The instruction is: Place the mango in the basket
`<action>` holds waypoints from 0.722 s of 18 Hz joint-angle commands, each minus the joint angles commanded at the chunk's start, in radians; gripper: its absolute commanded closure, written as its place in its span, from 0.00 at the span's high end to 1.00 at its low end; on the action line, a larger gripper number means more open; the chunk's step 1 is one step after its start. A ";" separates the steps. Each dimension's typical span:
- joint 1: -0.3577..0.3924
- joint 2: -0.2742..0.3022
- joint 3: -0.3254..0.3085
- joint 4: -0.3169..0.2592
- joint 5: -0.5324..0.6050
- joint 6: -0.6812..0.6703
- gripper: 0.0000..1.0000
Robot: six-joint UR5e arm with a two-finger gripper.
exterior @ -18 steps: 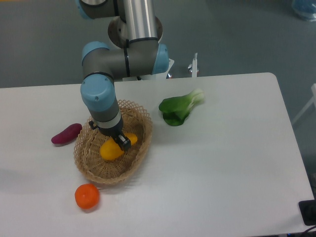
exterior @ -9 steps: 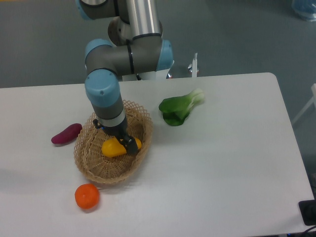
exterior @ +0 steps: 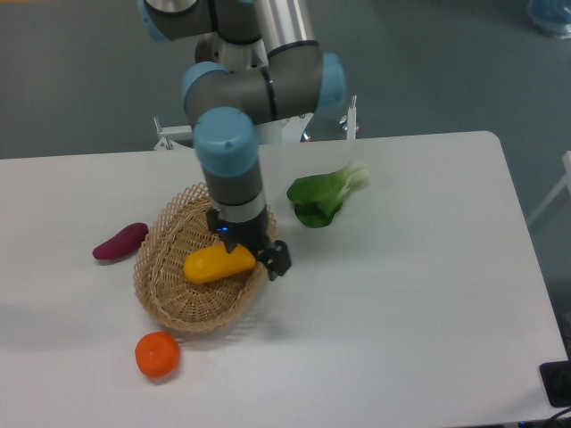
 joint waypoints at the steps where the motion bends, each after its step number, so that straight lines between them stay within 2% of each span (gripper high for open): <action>1: 0.020 0.000 0.006 -0.002 -0.003 0.009 1.00; 4: 0.092 -0.005 0.017 -0.003 -0.060 0.031 1.00; 10: 0.161 -0.055 0.075 -0.006 -0.074 0.035 1.00; 13: 0.206 -0.068 0.086 -0.014 -0.075 0.133 1.00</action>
